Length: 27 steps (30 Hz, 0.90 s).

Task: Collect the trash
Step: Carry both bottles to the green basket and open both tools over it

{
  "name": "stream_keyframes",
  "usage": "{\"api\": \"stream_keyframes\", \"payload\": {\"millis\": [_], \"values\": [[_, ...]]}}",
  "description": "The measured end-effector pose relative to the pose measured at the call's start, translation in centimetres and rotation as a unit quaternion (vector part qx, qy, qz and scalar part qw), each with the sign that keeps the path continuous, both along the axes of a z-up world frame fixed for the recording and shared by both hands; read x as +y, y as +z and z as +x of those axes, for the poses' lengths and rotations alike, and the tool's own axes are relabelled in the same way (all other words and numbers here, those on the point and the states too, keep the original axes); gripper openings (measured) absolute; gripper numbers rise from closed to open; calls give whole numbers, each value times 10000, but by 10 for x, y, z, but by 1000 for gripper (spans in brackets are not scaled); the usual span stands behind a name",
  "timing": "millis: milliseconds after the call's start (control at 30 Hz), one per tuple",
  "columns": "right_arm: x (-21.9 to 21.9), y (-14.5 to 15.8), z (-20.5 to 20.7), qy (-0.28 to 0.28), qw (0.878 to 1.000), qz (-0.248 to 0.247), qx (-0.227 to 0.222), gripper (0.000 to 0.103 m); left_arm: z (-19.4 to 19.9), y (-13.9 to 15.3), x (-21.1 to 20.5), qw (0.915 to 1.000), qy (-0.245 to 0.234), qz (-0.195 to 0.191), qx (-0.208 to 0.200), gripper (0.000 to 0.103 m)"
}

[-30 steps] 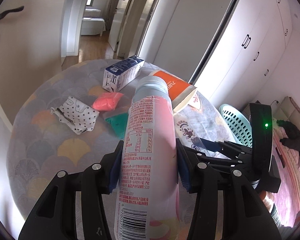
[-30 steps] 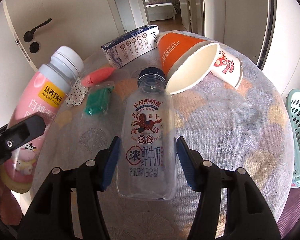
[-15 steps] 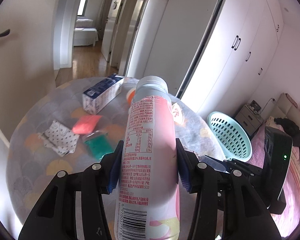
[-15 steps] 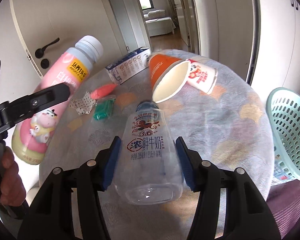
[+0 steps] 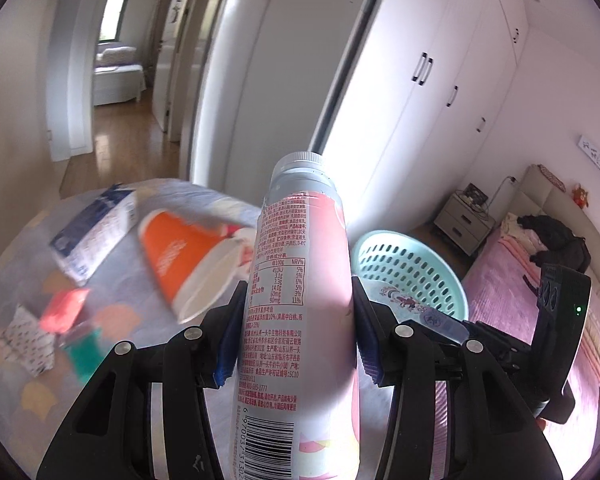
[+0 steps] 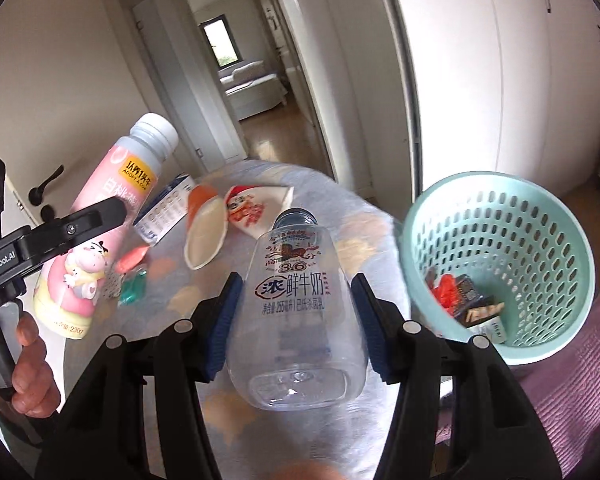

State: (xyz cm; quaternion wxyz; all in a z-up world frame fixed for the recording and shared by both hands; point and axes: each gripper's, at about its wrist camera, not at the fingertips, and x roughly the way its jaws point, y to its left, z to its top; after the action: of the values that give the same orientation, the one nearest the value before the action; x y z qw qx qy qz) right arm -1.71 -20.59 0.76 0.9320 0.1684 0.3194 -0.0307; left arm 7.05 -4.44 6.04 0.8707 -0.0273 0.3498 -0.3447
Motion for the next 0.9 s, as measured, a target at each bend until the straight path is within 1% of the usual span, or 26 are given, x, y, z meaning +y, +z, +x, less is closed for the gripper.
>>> {"api": "stream_keyframes", "payload": {"millis": [200, 400, 433, 600, 767, 900], "values": [[-65, -3, -4, -787, 9969, 95, 15, 52, 15, -3, -63, 9990, -428, -48, 69, 47], [-123, -13, -8, -1585, 9872, 51, 162, 52, 29, -18, -128, 9961, -828, -76, 309, 47], [-131, -15, -9, -1671, 9857, 100, 181, 52, 32, -25, -142, 9950, -920, -48, 391, 47], [-169, -30, -13, -2078, 9772, 304, 329, 52, 42, -57, -183, 9901, -1141, 15, 818, 47], [-186, -42, -6, -2304, 9711, 365, 512, 52, 58, -87, -217, 9859, -1216, 168, 1140, 47], [-201, -59, 5, -2462, 9652, 518, 717, 52, 72, -107, -241, 9840, -1180, 251, 1309, 47]]}}
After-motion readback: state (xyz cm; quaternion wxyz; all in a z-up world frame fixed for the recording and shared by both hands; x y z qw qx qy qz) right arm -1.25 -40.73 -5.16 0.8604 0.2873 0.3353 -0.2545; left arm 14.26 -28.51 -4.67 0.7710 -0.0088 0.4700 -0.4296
